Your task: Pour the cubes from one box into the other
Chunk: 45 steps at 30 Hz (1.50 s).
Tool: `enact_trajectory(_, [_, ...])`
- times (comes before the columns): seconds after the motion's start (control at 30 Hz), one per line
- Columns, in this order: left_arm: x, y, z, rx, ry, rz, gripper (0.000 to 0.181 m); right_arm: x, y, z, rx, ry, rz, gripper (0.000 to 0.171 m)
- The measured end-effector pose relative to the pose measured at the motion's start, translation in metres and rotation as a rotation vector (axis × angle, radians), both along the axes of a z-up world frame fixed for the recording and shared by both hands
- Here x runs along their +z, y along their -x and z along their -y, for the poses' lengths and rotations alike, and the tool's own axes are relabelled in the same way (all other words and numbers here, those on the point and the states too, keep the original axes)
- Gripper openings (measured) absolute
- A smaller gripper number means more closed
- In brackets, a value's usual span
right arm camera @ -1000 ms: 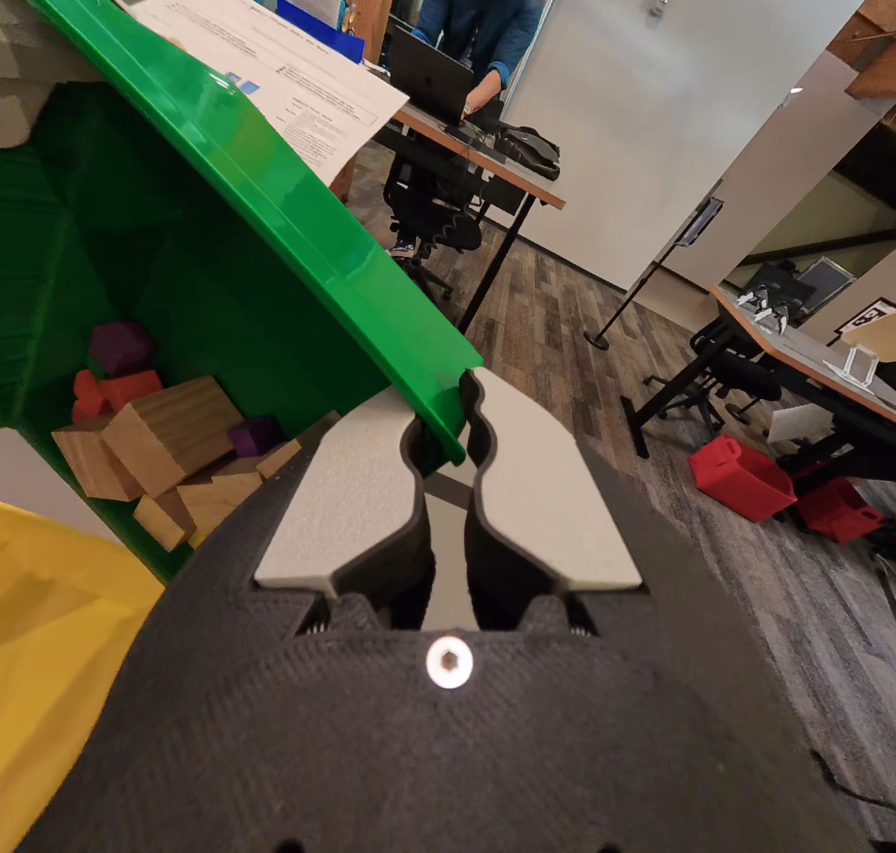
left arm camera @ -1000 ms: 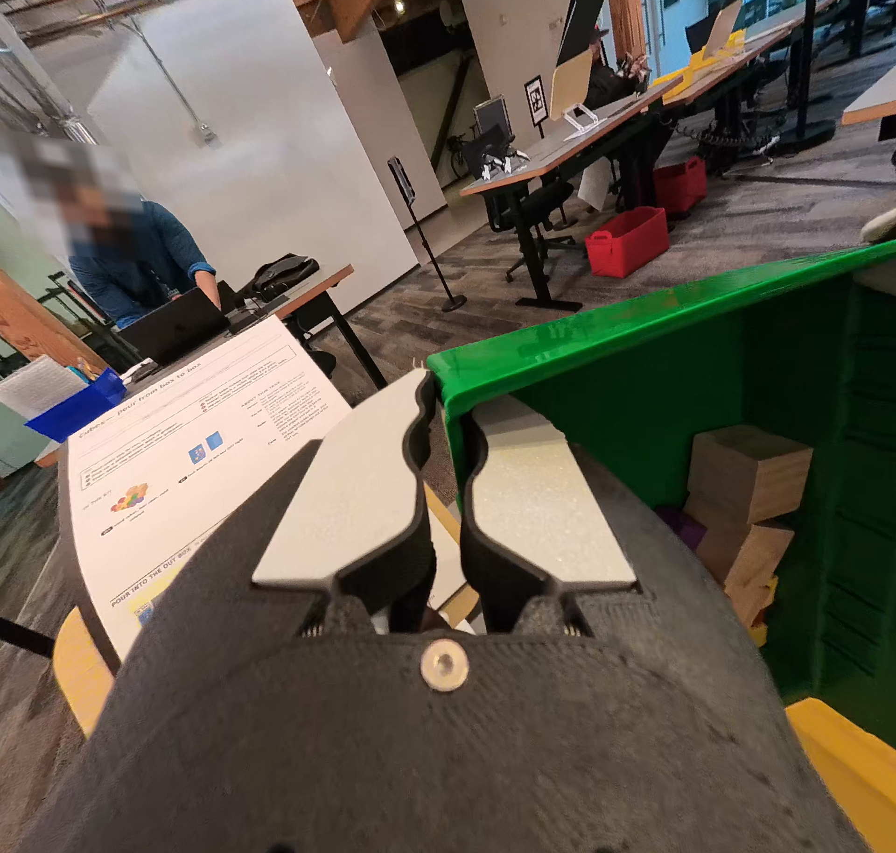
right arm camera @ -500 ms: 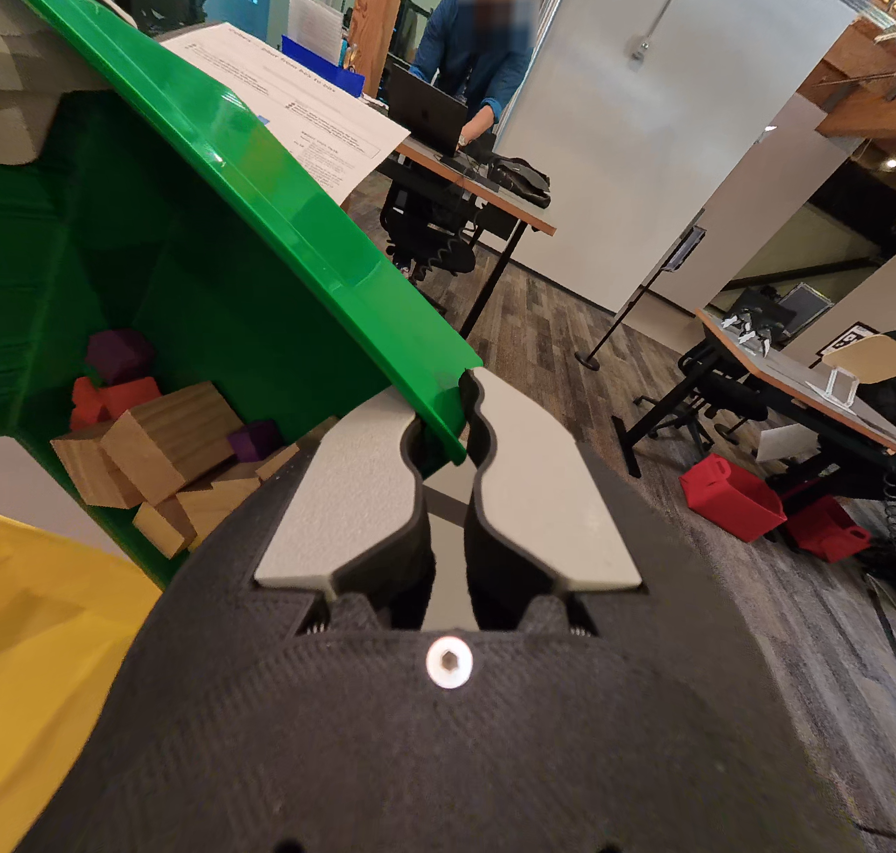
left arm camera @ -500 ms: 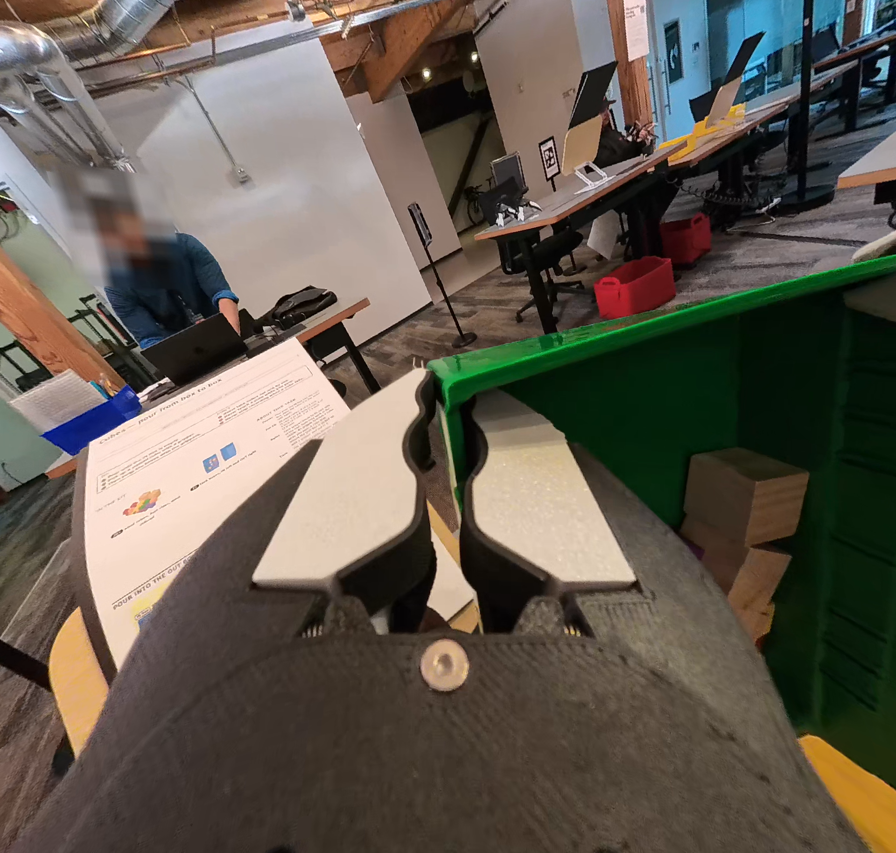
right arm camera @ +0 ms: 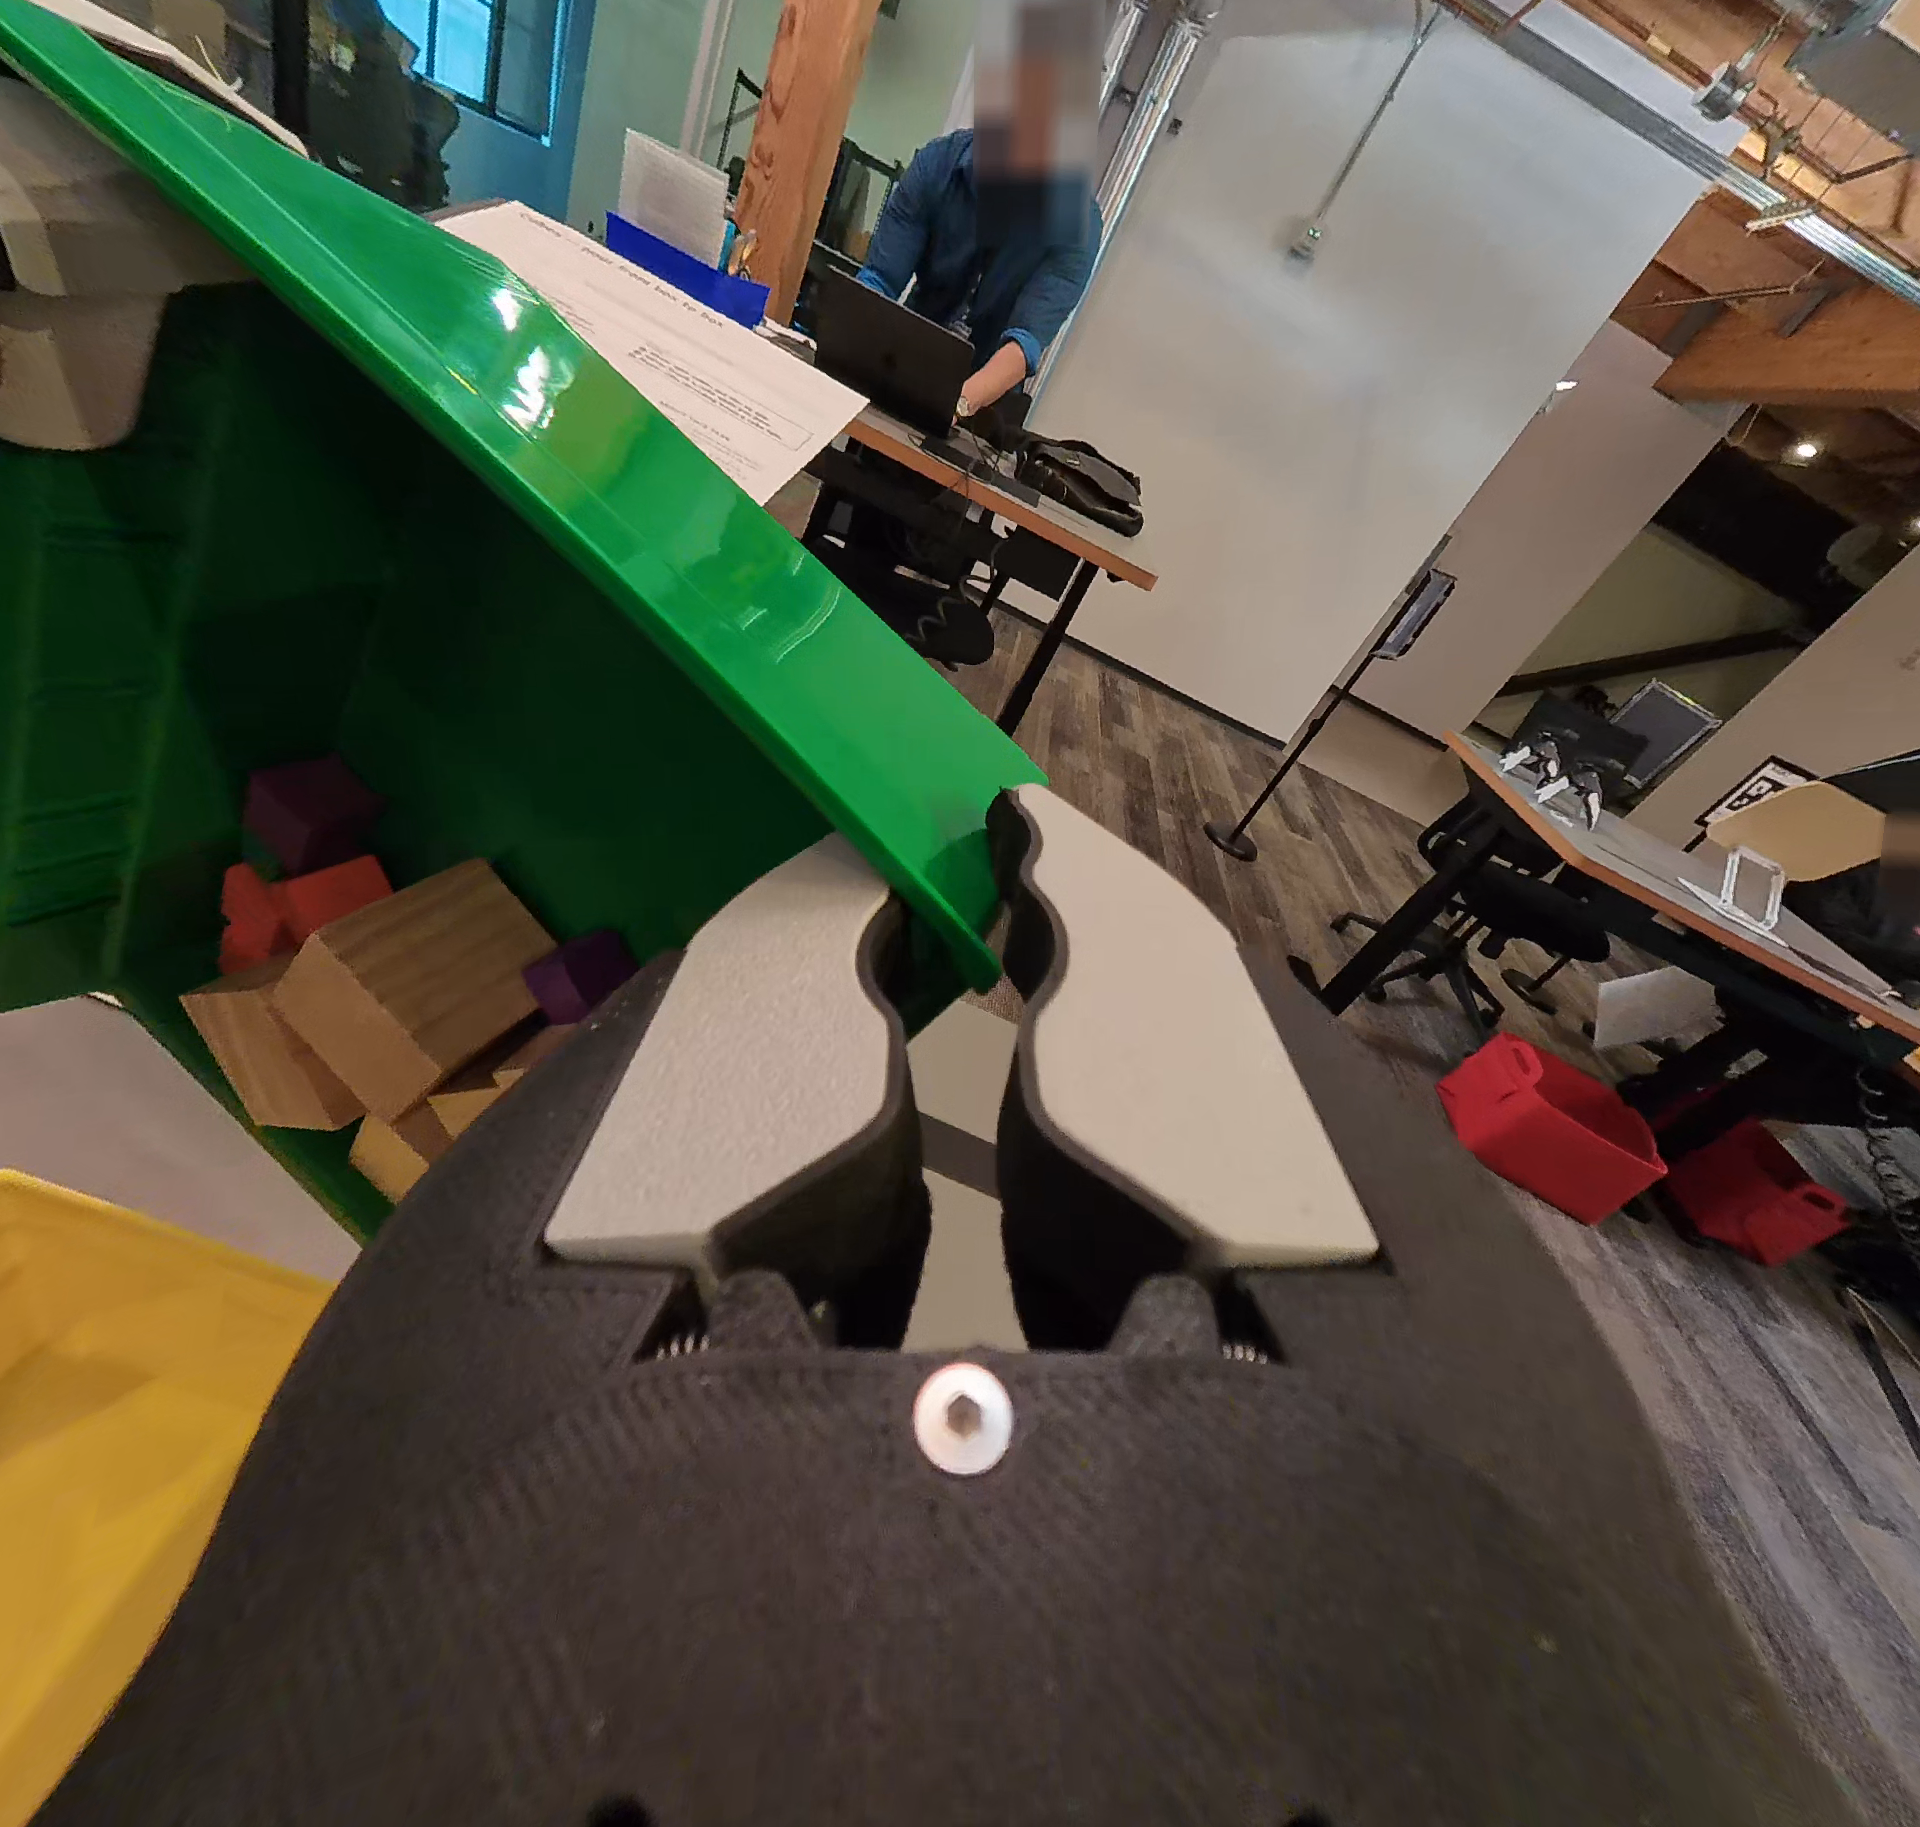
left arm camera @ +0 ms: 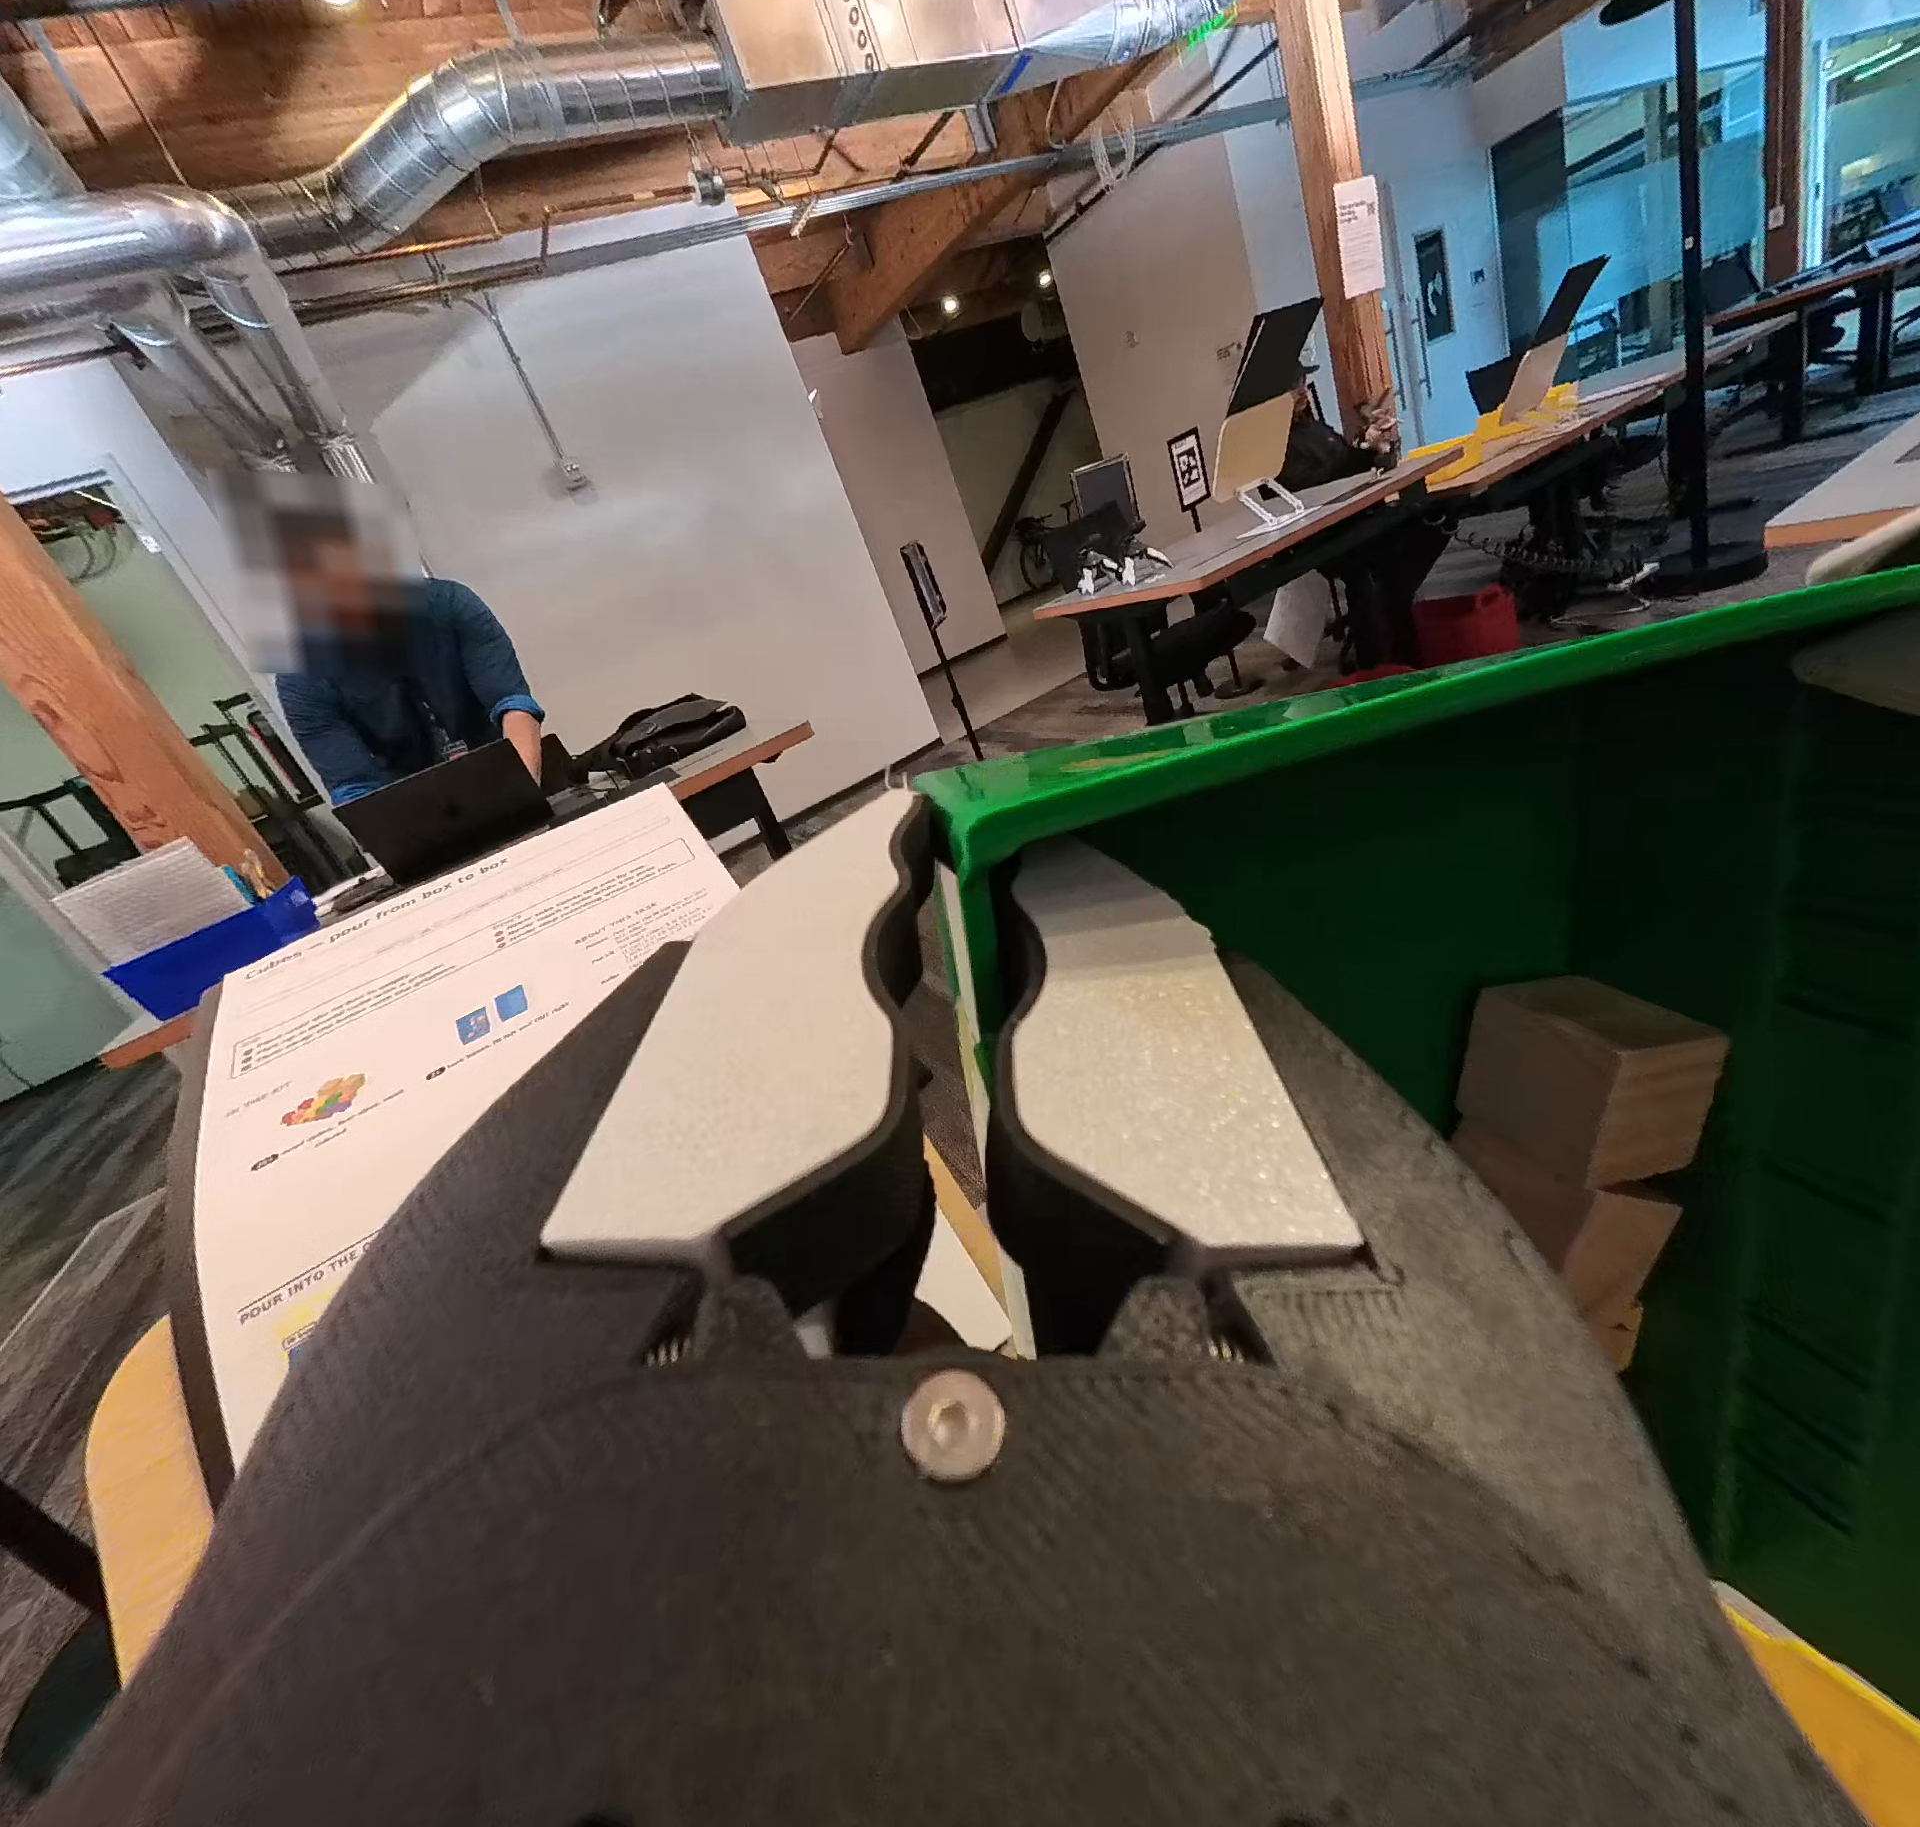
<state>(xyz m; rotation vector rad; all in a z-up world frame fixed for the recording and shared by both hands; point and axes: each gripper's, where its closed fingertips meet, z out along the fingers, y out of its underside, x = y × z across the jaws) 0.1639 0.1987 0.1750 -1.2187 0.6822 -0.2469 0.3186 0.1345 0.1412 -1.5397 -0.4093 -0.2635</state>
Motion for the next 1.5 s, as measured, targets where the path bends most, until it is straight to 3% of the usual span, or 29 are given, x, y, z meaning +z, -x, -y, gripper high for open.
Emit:
enact_trajectory(0.97, [-0.024, 0.001, -0.003, 0.001, 0.005, 0.003, 0.007, -0.025, 0.004, 0.001, -0.006, -0.006, -0.038, 0.009])
enact_trajectory(1.5, [-0.010, 0.012, 0.019, -0.010, -0.055, 0.074, 0.007, -0.006, 0.014, 0.022, 0.005, -0.081, 0.003, 0.009])
